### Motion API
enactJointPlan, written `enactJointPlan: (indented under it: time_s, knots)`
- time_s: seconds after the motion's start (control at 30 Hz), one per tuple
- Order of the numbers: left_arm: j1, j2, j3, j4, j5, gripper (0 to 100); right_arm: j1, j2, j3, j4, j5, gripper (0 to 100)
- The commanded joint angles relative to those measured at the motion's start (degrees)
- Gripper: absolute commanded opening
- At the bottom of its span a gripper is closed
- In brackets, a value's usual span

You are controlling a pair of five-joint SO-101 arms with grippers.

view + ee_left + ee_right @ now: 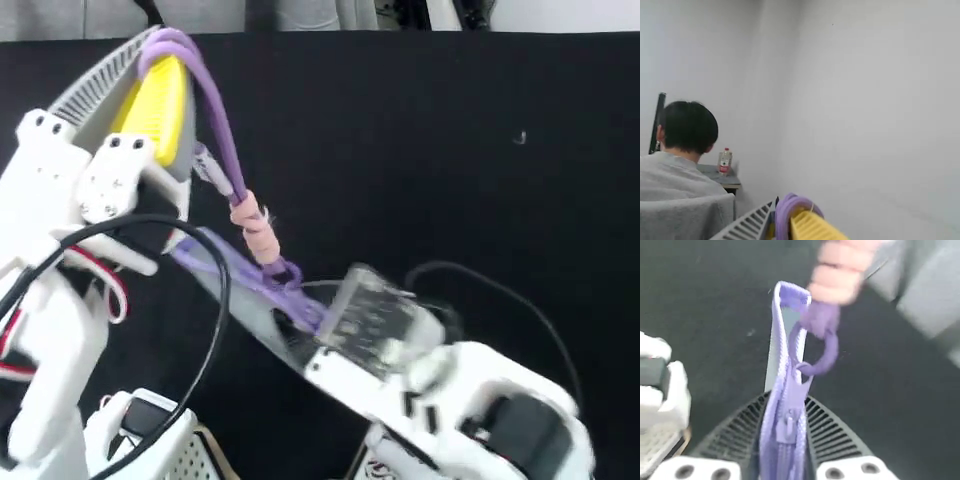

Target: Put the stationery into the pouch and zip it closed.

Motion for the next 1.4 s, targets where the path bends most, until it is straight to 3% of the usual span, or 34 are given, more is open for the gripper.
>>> enactJointPlan:
  time_s: [0.0, 0.5, 0.83, 1.1, 1.37]
  knots:
    - [-6.02, -4.75, 2.59, 0.09, -0.53, 3, 6.59, -5.67, -3.74, 0.88, 3.87, 1.1]
    - [-16.57, -14.15, 18.59, -0.53, -6.24, 3, 9.23, -6.37, -15.25, 7.3, 4.13, 1.1]
    - [-30.02, -14.15, 28.26, -15.38, -6.15, 3, 9.32, -6.29, -20.44, 16.79, 5.63, 1.1]
    - [-31.34, -14.15, 28.79, -16.97, -10.64, 3, 15.91, -6.81, -20.44, 17.93, 9.49, 1.1]
    - [-39.96, -13.98, 33.27, -18.73, -11.08, 3, 16.44, -6.46, -22.11, 19.08, 9.05, 1.1]
